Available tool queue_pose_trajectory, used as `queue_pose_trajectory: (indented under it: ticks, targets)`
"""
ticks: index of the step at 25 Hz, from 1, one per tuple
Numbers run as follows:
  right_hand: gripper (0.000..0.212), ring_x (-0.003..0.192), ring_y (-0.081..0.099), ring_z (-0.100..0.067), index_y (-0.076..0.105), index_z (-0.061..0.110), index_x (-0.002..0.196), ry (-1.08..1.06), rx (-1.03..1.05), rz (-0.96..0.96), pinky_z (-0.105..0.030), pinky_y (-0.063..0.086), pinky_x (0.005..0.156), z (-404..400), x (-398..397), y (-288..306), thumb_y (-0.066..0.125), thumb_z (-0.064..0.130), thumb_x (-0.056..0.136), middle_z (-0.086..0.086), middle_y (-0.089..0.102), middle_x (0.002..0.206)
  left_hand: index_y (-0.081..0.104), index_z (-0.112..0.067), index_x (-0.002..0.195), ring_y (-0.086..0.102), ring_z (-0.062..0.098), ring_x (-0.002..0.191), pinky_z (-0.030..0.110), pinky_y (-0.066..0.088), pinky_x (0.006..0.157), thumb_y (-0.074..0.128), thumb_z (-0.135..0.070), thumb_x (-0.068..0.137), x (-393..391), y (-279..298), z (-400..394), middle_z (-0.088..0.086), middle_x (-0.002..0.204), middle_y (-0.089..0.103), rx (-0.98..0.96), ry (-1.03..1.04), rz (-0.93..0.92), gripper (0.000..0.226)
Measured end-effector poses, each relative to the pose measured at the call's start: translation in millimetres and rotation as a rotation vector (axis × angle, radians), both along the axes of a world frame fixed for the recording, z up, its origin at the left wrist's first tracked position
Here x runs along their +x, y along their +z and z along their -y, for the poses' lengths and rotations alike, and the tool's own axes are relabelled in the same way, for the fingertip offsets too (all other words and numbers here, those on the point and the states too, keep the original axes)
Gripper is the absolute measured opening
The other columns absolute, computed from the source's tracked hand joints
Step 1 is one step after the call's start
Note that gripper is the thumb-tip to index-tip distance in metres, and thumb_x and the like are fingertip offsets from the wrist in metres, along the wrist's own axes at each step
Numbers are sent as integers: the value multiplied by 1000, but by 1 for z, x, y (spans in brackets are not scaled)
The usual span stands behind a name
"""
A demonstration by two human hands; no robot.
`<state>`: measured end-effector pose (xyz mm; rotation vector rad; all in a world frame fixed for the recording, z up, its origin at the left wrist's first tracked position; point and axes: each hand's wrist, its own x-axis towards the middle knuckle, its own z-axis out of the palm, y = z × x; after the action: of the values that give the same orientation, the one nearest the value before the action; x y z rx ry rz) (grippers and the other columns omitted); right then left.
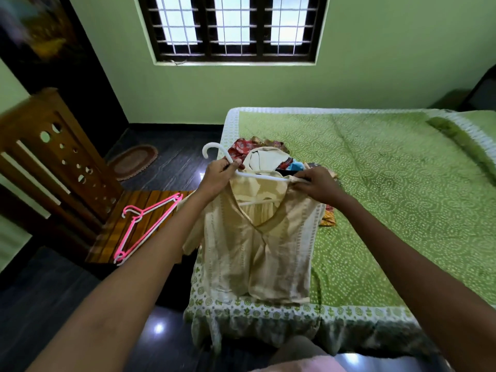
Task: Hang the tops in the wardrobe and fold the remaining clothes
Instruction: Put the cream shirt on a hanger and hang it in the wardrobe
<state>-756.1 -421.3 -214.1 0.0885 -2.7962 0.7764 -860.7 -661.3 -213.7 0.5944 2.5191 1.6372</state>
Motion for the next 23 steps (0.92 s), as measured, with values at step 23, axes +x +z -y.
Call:
queue_pose_trajectory:
  ticks: [23]
  targets:
    - [26, 78, 63, -21, 67, -3, 107, -7, -164, -152, -11, 37, 56, -46, 4, 94, 68, 6, 83, -24, 70, 91, 68, 3, 105, 44, 0, 59, 11, 31, 55, 65, -2, 85, 19, 74, 6, 2, 71, 58, -120, -45, -556, 22]
